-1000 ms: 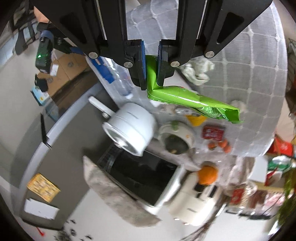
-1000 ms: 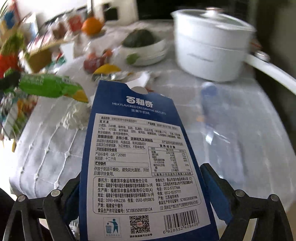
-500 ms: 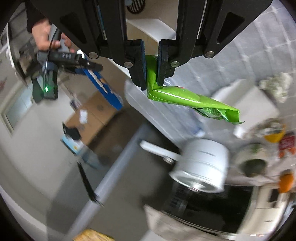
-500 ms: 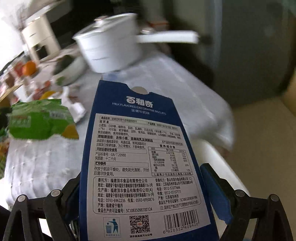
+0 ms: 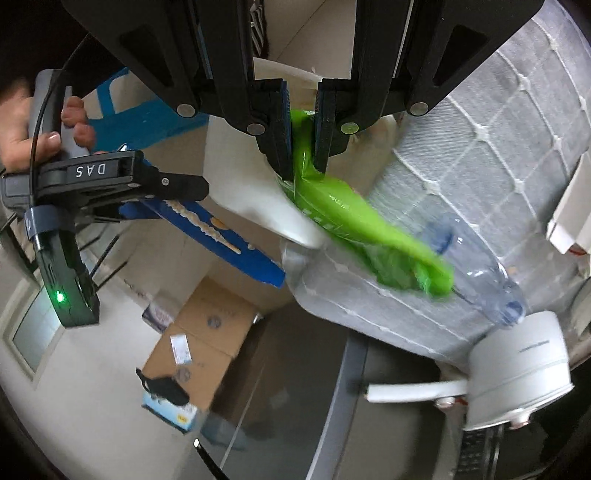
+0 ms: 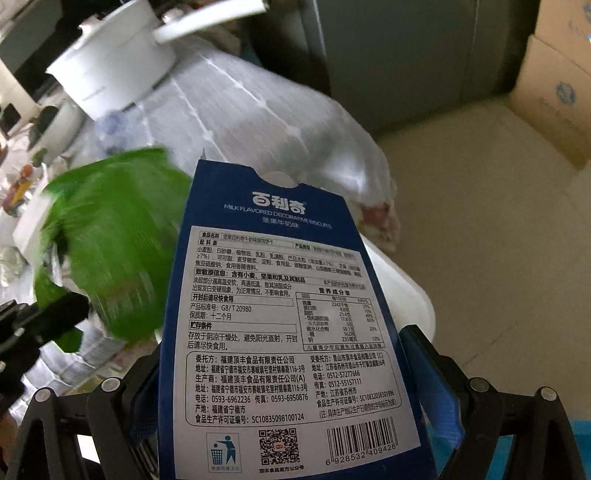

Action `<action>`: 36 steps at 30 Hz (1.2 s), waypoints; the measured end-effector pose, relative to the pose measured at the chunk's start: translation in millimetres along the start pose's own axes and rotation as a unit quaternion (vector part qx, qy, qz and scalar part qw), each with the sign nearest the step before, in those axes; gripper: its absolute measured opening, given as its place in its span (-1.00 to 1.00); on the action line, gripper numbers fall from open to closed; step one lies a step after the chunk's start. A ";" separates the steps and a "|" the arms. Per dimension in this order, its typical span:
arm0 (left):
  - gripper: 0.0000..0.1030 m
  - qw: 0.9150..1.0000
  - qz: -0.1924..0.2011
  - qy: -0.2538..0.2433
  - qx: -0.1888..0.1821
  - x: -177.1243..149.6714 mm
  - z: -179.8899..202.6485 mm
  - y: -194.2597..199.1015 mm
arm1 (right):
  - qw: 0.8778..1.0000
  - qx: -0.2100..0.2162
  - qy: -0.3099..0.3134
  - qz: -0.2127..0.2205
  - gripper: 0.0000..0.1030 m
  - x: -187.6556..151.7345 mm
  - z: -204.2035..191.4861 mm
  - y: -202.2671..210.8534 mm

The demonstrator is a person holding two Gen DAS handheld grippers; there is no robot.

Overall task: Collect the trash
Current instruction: 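Carry the green bag and biscuit box over the white bin and release both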

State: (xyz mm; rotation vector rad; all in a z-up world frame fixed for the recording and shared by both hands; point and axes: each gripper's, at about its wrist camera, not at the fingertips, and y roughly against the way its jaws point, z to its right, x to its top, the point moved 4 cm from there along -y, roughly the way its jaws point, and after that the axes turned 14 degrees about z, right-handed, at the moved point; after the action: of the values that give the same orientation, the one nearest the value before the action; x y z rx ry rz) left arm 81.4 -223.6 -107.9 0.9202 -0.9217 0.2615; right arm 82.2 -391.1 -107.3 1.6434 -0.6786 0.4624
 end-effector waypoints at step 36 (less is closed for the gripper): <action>0.90 0.993 -0.113 0.006 0.025 -35.0 -35.6 3.0 | 0.994 -0.029 -0.006 -0.102 0.83 -24.9 28.5 -38.0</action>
State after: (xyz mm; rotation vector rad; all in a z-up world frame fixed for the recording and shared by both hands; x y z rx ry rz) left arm 78.8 -188.1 -143.0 1.0586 -0.7947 0.0952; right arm 86.6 -411.3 -156.8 1.6415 -0.5211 0.2825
